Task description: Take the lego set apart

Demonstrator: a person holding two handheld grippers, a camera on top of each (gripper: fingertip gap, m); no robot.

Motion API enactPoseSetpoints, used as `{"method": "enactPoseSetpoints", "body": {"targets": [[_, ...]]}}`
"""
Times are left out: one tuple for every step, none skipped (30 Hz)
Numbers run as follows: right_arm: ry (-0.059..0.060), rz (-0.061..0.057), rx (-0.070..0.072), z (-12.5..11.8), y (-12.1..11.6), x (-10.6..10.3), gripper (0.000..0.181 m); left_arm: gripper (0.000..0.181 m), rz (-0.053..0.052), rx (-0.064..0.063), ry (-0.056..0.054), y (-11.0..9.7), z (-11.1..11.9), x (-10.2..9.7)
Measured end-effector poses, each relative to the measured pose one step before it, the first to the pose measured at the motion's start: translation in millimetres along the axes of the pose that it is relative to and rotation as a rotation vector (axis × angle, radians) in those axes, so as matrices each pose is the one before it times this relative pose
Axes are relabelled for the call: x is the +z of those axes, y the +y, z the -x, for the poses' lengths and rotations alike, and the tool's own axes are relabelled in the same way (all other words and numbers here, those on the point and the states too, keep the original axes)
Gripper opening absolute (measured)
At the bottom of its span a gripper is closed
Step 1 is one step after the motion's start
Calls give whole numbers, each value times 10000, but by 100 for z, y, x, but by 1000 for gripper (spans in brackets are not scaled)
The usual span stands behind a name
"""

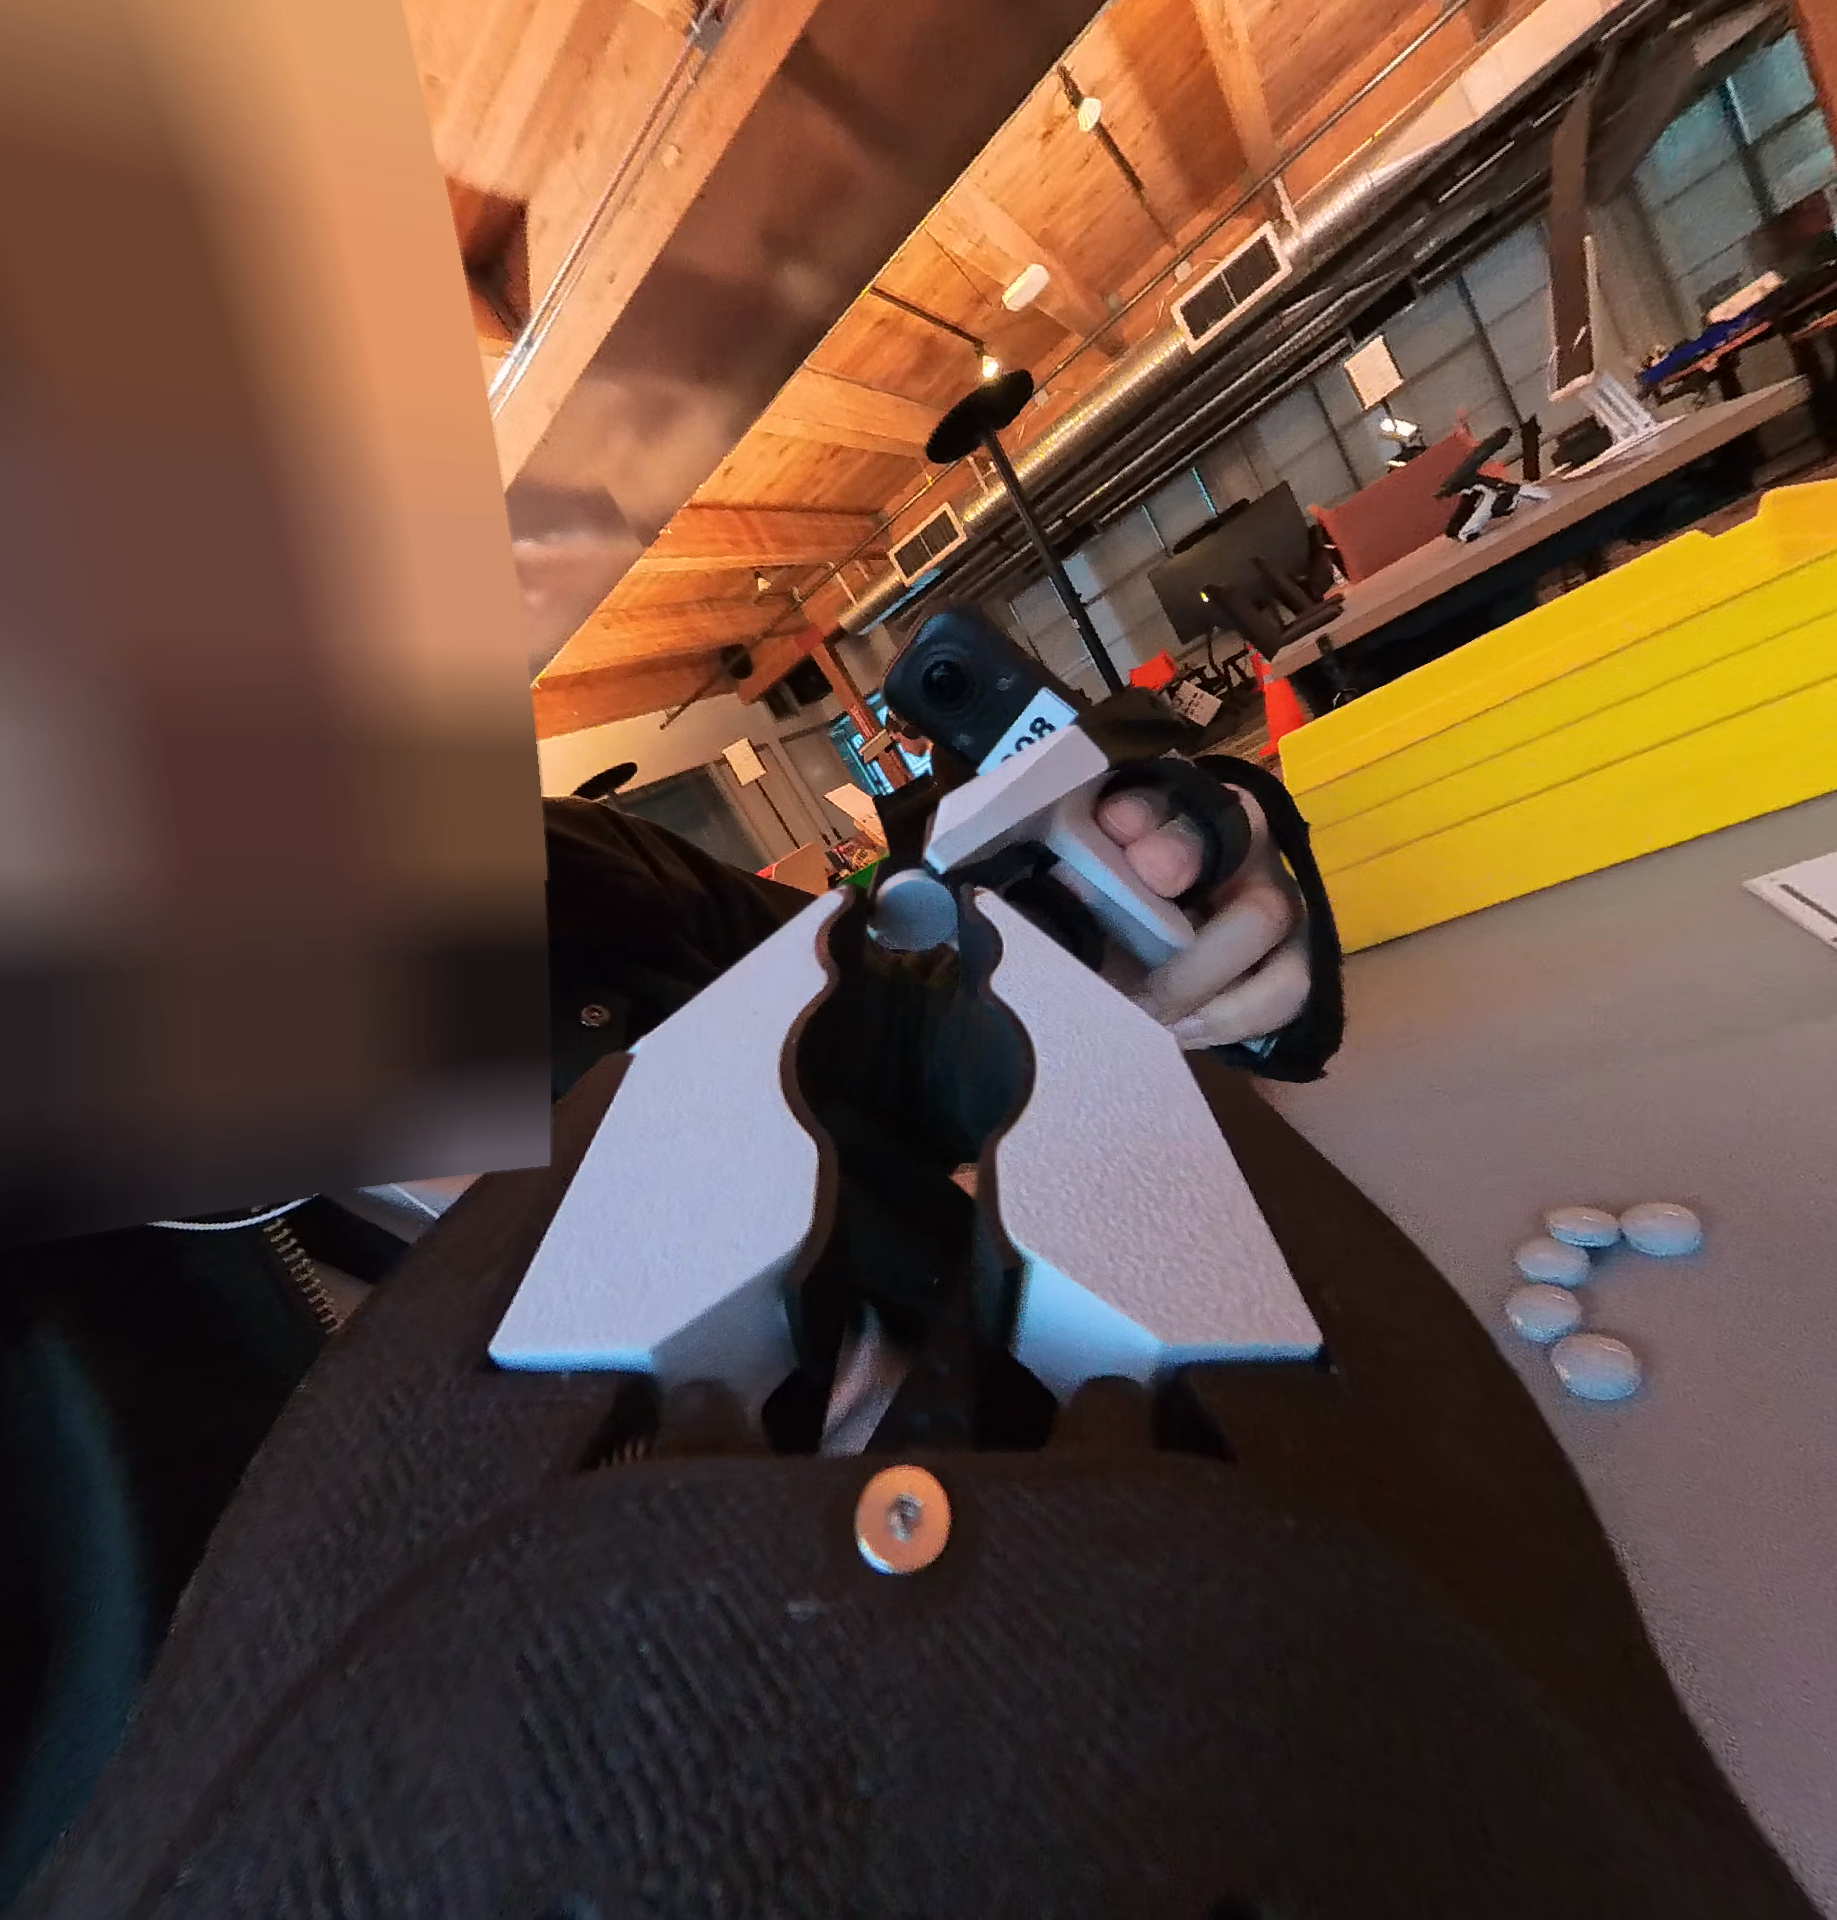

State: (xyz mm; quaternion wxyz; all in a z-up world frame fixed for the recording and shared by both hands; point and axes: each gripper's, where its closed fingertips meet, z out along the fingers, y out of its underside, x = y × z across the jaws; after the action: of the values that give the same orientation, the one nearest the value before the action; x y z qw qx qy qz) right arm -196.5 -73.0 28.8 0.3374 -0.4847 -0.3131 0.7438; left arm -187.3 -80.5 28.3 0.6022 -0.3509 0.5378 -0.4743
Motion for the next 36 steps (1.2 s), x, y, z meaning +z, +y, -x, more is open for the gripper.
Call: {"method": "enactPoseSetpoints", "body": {"targets": [[-30,35,33,-25,69,-16,14,12,-4,-15,49,-5,-78,2],[-29,18,8,39,25,28,14,12,-14,-1,20,-17,-42,-11],[-11,18,-27,48,28,36,14,12,-22,10,9,-36,-38,-13],[-30,40,-24,73,61,30,14,12,-18,10,26,-34,-71,-15],[-19,38,-24,34,60,12,14,12,10,10,13,0,-58,8],[7,7,-27,-5,12,-8,14,12,17,20,-15,13,-3,2],[18,7,-33,-7,1,0,14,12,2,26,-10,9,-13,-1],[25,33,-52,15,38,7,14,12,-5,3,5,0,-9,-8],[51,20,-96,-30,11,-8,14,12,10,-28,-5,32,13,-12],[77,8,-116,-78,-4,-22,14,12,21,-17,-29,66,39,-12],[76,39,-107,-65,55,-14,14,12,19,-12,-23,59,56,-11],[58,28,-78,-46,25,-1,14,12,8,-42,-18,51,56,-15],[12,-4,-38,9,-13,-2,14,12,-10,-62,-4,-4,32,-8],[33,20,-7,-40,27,0,14,12,-7,-48,14,8,5,-1],[57,25,-52,-48,17,-5,14,12,6,-42,0,20,9,-8],[111,33,-114,-84,-6,-36,14,12,16,-72,-29,57,63,-10],[227,37,-238,-206,-39,-68,14,12,50,-140,-85,129,162,-11],[347,53,-393,-298,-39,-90,13,12,60,-228,-115,149,221,-40],[357,73,-506,-229,-35,-122,14,13,-23,-372,-93,60,253,-79],[391,78,-651,-210,-52,-121,14,20,-87,-569,-79,-56,395,-148],[481,131,-790,-304,21,-139,14,28,-11,-794,45,3,389,-156],[505,196,-868,-305,120,-98,14,34,47,-923,226,61,261,-163],[444,206,-842,-225,144,-66,14,38,46,-942,262,93,238,-152],[374,234,-774,-145,197,-12,15,41,77,-951,145,212,424,-102],[307,190,-652,-105,170,29,15,44,81,-855,289,257,170,-33],[213,141,-476,-39,146,53,15,42,110,-709,328,328,10,32],[136,128,-266,-11,142,67,15,38,179,-526,144,430,184,93],[68,115,-130,-1,161,61,15,37,232,-301,33,496,243,148],[4,113,-79,39,185,80,15,33,229,-133,4,458,165,144],[39,105,-66,-25,183,61,15,31,174,-75,-5,354,100,147],[61,90,-98,-41,155,53,15,28,149,-55,-1,278,52,109],[39,80,-120,-4,126,24,15,25,60,-68,88,108,-85,60],[59,31,-92,-58,51,-3,15,20,15,-97,140,48,-130,4],[33,25,-56,-31,37,-10,15,18,9,-114,90,25,-51,-19],[23,48,-38,-25,82,10,15,18,13,-104,32,38,63,-30],[34,63,-44,-40,92,18,15,18,22,-89,5,54,81,-27]]}}
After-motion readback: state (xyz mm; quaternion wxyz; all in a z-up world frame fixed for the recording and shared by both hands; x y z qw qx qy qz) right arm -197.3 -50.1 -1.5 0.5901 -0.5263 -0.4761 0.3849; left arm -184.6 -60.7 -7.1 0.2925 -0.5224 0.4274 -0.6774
